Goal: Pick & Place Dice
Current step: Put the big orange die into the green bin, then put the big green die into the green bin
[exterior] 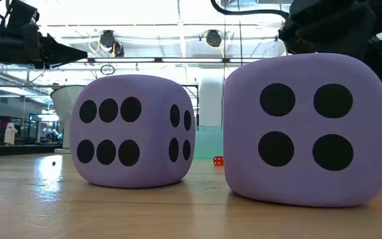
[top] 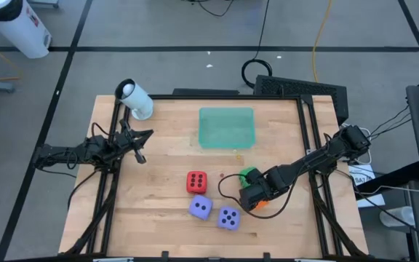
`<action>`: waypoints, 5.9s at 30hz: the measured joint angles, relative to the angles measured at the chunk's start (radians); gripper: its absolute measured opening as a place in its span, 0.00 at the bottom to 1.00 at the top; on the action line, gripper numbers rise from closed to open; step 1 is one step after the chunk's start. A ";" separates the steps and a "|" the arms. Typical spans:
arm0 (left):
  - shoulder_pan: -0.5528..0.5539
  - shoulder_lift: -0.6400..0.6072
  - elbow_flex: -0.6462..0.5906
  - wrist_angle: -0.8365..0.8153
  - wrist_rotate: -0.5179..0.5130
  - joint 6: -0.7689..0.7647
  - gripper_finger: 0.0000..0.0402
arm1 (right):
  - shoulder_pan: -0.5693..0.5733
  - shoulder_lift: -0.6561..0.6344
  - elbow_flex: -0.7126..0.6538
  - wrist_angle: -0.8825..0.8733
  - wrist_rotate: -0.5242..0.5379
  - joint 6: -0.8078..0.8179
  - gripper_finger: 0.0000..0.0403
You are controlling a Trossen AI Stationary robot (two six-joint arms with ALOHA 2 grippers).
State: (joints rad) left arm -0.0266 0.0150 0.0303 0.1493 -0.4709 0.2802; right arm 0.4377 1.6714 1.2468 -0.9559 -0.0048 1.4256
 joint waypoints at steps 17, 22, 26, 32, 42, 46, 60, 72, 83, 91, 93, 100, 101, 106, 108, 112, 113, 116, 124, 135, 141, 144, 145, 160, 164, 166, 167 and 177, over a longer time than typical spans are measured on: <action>0.000 0.000 0.000 -0.001 0.000 0.000 0.08 | 0.009 -0.017 -0.153 -0.001 -0.139 -0.390 0.98; 0.000 0.000 0.000 -0.002 0.000 0.000 0.08 | 0.010 -0.063 -0.156 0.011 -0.139 -0.453 0.98; 0.000 0.000 0.000 -0.003 0.000 0.001 0.08 | 0.008 -0.123 -0.157 0.057 -0.103 -0.401 0.98; 0.000 0.000 0.000 -0.004 0.000 0.001 0.08 | 0.041 -0.163 -0.161 0.107 -0.018 -0.306 0.98; 0.000 0.000 0.000 -0.004 0.000 0.001 0.08 | 0.140 -0.174 -0.160 0.120 0.131 -0.248 0.98; 0.000 0.000 0.000 -0.004 0.000 0.000 0.08 | 0.141 -0.174 -0.160 0.141 0.109 -0.261 0.98; 0.000 0.000 0.000 -0.004 -0.001 0.000 0.08 | 0.132 -0.228 -0.158 0.357 0.178 -0.425 0.98; 0.000 0.000 0.000 -0.003 -0.001 0.000 0.08 | -0.062 -0.451 -0.156 0.520 0.445 -0.533 0.98; 0.000 0.000 0.000 -0.004 -0.001 0.004 0.08 | -0.112 -0.453 -0.156 0.502 0.321 -0.751 0.98; 0.000 0.000 0.000 -0.004 -0.002 0.006 0.08 | -0.033 -0.336 -0.157 0.436 0.252 -0.947 0.98; 0.000 0.000 0.000 -0.004 -0.002 0.005 0.08 | -0.050 -0.300 -0.157 0.433 0.217 -1.015 0.98; 0.000 0.000 0.000 -0.024 -0.003 0.005 0.08 | -0.146 -0.214 -0.091 0.335 0.160 -1.206 0.98; 0.000 0.000 0.000 -0.025 -0.003 0.005 0.08 | -0.156 -0.205 -0.062 0.285 0.158 -1.226 0.98; 0.000 0.000 0.000 -0.031 -0.010 0.001 0.08 | -0.195 -0.165 0.051 0.009 0.155 -1.293 0.98; 0.000 0.000 0.000 -0.047 -0.010 -0.005 0.08 | -0.208 -0.165 0.050 -0.016 0.123 -1.316 0.98; 0.000 0.000 0.000 -0.078 -0.011 -0.013 0.08 | -0.215 -0.165 0.034 0.011 0.080 -1.371 0.98; 0.000 0.000 0.000 -0.086 -0.011 -0.021 0.08 | -0.215 -0.165 0.034 0.016 0.083 -1.378 0.98; 0.000 0.000 0.000 -0.087 -0.011 -0.038 0.08 | -0.213 -0.165 0.034 0.051 0.108 -1.382 0.98; 0.000 0.000 0.000 -0.087 -0.011 -0.076 0.08 | -0.208 -0.134 0.017 0.055 0.108 -1.396 0.98; 0.000 0.000 0.000 -0.087 -0.011 -0.076 0.08 | -0.216 -0.137 -0.074 0.100 0.087 -1.385 0.98; 0.000 0.000 0.000 -0.087 -0.011 -0.076 0.08 | -0.223 -0.138 -0.117 0.162 0.088 -1.401 0.98; 0.000 0.000 0.000 -0.087 -0.011 -0.076 0.08 | -0.231 -0.139 -0.144 0.188 0.092 -1.405 0.98; 0.000 0.000 0.000 -0.087 -0.011 -0.076 0.08 | -0.235 -0.139 -0.154 0.200 0.092 -1.409 0.98; 0.000 0.000 0.000 -0.087 -0.011 -0.075 0.08 | -0.240 -0.138 -0.207 0.297 0.014 -1.376 0.98; 0.000 0.000 0.000 -0.087 -0.011 -0.075 0.08 | -0.247 -0.175 -0.210 0.287 -0.016 -1.283 0.95; 0.000 0.000 0.000 -0.087 -0.011 -0.075 0.08 | -0.247 -0.204 -0.209 0.292 -0.025 -1.280 0.93; 0.000 0.000 0.000 -0.087 -0.011 -0.075 0.08 | -0.247 -0.222 -0.209 0.293 -0.027 -1.280 0.92; 0.000 0.000 0.000 -0.072 -0.011 -0.075 0.08 | -0.315 -0.415 -0.112 0.334 0.210 -1.345 0.91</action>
State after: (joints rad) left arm -0.0268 0.0151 0.0299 0.0772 -0.4817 0.2054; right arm 0.1227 1.2566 1.1350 -0.6220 0.2049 0.0805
